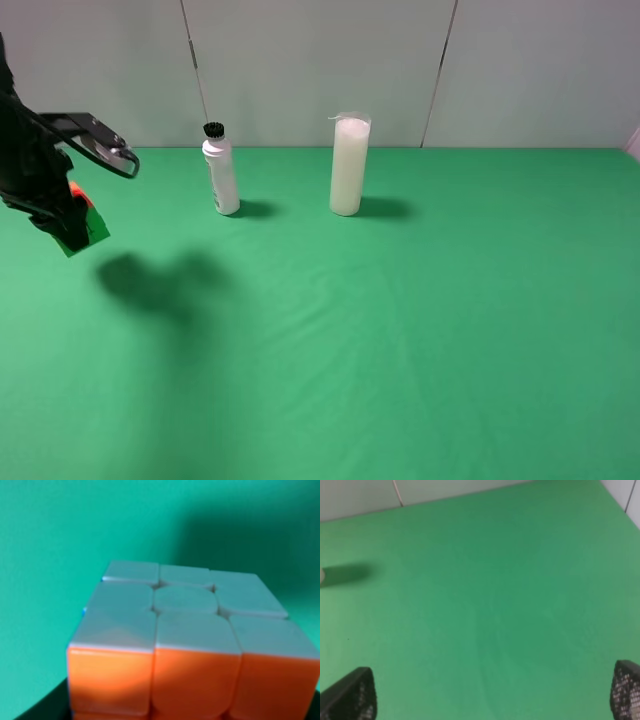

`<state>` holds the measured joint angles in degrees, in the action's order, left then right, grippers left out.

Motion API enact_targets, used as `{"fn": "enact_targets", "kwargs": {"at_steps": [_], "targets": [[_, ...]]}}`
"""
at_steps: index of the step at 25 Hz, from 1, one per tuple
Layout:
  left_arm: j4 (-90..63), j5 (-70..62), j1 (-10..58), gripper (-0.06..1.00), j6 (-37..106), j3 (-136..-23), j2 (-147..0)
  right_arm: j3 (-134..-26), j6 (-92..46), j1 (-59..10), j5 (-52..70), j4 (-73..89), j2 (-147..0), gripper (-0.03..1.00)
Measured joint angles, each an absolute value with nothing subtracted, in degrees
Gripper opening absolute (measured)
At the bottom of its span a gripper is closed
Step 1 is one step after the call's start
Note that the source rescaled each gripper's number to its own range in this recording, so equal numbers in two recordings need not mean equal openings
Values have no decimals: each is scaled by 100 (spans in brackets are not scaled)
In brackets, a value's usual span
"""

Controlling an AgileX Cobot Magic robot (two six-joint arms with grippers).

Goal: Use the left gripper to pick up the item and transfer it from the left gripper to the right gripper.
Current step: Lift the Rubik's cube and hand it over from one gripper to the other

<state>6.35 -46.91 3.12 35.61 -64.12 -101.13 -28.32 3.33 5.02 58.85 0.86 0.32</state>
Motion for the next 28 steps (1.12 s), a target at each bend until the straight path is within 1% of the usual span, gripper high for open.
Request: {"fn": "enact_targets", "kwargs": {"at_steps": [6,9,15,22,28], "targets": [[280,-5056,317,0,3561,-6425,-9492,-2832,333,502,5885,86,32,100],[115,-5223,469,0,3561,-6425,-9217,-2832,333,502,5885,86,32,100],[63,-5434,1176,0,3394,-6425,-8810,-2832,333,502,5885,86,32,100],[50,-5489,2090,0,2722,-6425,-8781,-2832,333,502,5885,86,32,100],[-342,-5450,2589,0,2277,-6425,-8781,-2832,335,502,5885,86,32,100]]}}
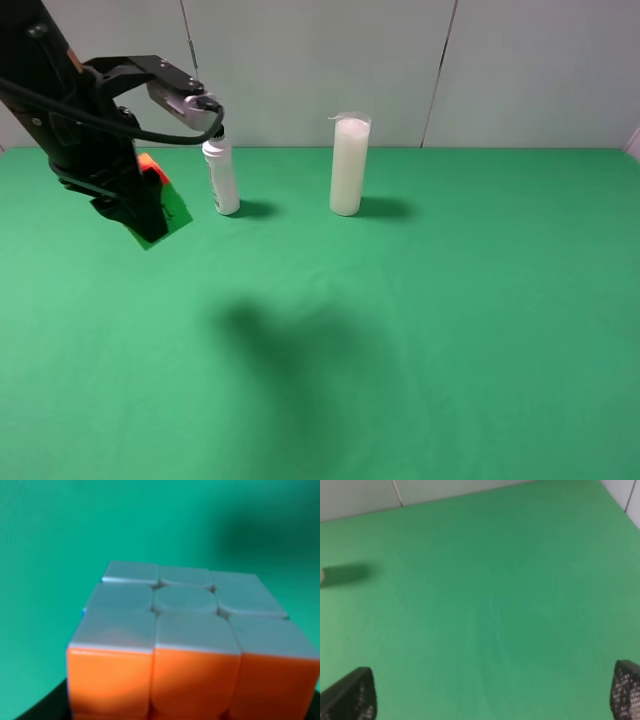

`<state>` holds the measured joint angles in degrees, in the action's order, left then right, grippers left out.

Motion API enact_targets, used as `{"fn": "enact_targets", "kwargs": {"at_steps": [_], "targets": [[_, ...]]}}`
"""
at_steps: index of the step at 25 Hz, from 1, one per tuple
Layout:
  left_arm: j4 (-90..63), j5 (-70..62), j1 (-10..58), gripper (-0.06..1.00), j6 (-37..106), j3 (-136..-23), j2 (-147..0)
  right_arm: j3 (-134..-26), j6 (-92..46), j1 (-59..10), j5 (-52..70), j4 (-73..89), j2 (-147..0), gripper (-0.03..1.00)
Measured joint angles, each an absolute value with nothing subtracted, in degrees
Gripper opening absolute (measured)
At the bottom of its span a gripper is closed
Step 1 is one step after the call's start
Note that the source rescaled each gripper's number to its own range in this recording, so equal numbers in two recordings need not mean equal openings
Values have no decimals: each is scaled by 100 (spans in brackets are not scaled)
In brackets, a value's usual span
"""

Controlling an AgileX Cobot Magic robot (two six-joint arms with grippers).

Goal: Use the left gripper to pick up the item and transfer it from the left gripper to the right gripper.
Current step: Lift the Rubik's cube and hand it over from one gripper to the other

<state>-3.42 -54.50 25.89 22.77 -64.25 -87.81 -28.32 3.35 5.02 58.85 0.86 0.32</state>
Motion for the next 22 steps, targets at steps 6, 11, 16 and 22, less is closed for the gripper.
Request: {"fn": "enact_targets", "kwargs": {"at_steps": [6,11,16,22], "targets": [[-1407,-5249,2645,0,2237,-6425,-8781,-2832,479,502,5885,263,32,100],[-1960,-4916,2645,0,2237,-6425,-8781,-2832,508,502,5885,307,32,100],[-2327,-4732,2645,0,2237,-6425,-8781,-2832,520,502,5874,507,32,100],[-2971,-4636,2645,0,2322,-6425,-8781,-3056,242,502,5752,954,-574,100]]}}
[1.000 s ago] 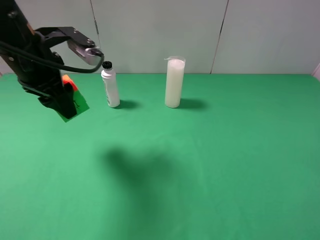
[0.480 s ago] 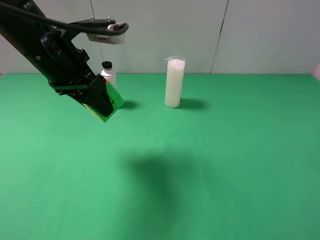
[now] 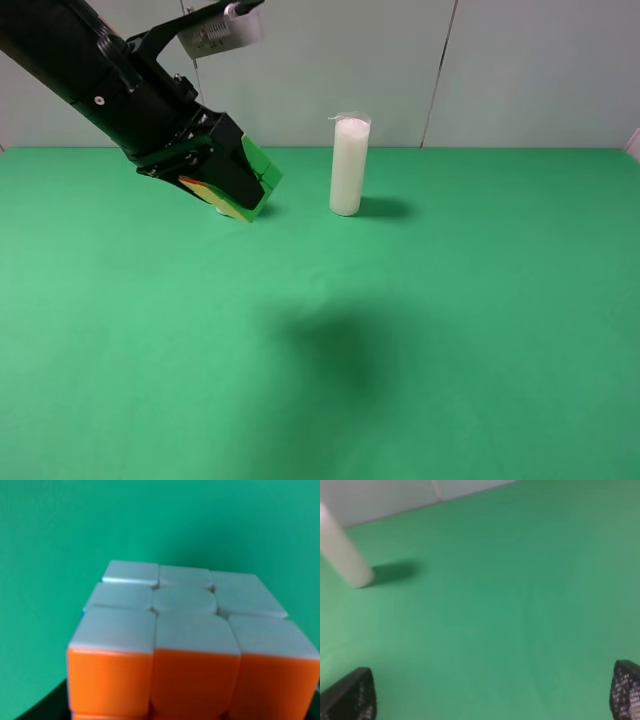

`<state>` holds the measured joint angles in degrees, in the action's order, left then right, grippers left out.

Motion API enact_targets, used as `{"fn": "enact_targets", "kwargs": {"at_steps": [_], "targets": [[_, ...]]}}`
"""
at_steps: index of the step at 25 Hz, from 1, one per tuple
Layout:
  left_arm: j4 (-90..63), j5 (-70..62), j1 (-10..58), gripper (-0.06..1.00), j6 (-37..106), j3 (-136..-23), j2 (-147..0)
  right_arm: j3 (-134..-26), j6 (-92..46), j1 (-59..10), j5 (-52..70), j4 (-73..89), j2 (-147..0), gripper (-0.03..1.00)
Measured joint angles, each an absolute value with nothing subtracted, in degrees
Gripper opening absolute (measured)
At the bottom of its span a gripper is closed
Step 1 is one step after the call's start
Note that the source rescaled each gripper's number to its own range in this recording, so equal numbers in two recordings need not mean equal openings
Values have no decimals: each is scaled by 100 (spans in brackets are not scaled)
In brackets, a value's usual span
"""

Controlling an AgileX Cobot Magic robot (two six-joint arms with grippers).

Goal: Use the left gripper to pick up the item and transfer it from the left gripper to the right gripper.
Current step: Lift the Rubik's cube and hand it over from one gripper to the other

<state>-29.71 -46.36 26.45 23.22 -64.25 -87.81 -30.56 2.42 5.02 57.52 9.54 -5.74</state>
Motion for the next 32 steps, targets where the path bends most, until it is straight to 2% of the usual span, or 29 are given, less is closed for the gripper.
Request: {"fn": "enact_targets", "kwargs": {"at_steps": [10,23,32], "targets": [[-4368,-4637,2645,0,2792,-6425,-8787,-3353,-1470,259,4624,2546,-2156,100],[-5452,-4901,2645,0,3086,-6425,-8909,-3360,-2705,-1278,3722,2763,-2954,100],[-7066,-5242,2645,0,4130,-6425,-9773,-3360,-3440,-2108,2902,2814,-3681,100]]}}
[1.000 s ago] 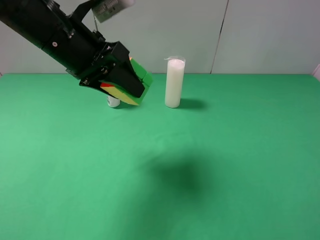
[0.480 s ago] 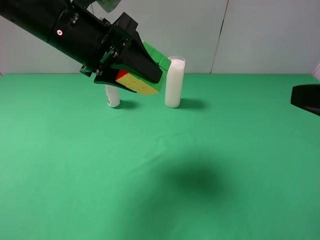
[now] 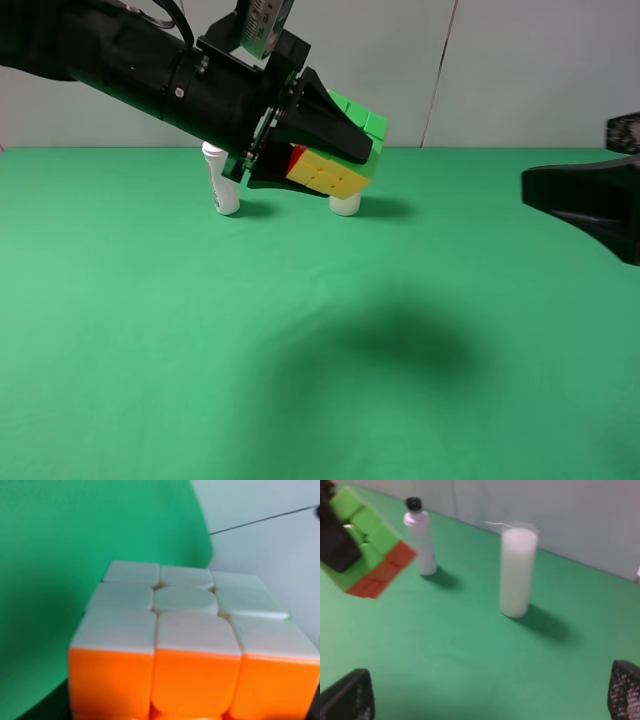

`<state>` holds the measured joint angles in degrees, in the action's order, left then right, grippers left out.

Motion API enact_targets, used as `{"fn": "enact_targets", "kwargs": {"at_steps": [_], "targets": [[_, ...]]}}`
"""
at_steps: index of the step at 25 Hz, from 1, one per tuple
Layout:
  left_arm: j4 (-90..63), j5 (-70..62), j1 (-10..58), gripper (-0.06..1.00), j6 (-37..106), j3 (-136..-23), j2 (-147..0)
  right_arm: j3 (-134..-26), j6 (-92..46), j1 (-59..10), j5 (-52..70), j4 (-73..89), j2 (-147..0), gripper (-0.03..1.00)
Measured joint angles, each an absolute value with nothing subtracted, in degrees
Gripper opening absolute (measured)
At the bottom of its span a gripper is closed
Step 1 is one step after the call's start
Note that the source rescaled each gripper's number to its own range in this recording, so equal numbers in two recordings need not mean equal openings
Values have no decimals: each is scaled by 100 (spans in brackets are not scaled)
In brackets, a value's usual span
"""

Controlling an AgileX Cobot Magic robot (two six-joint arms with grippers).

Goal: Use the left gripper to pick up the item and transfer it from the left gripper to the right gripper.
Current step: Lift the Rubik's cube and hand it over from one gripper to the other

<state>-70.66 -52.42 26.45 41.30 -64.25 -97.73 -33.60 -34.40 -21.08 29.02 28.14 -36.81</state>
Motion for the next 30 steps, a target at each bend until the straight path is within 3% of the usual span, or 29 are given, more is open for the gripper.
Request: {"fn": "enact_targets", "kwargs": {"at_steps": [16,30], "targets": [[-7462,-5566,2645,0,4570,-6425,-10031,-3360,-4410,-4039,970,2834,-5275,100],[-7462,-5566,2645,0,4575,-6425,-10031,-3833,-4536,-4212,482,2619,-6087,100]]}}
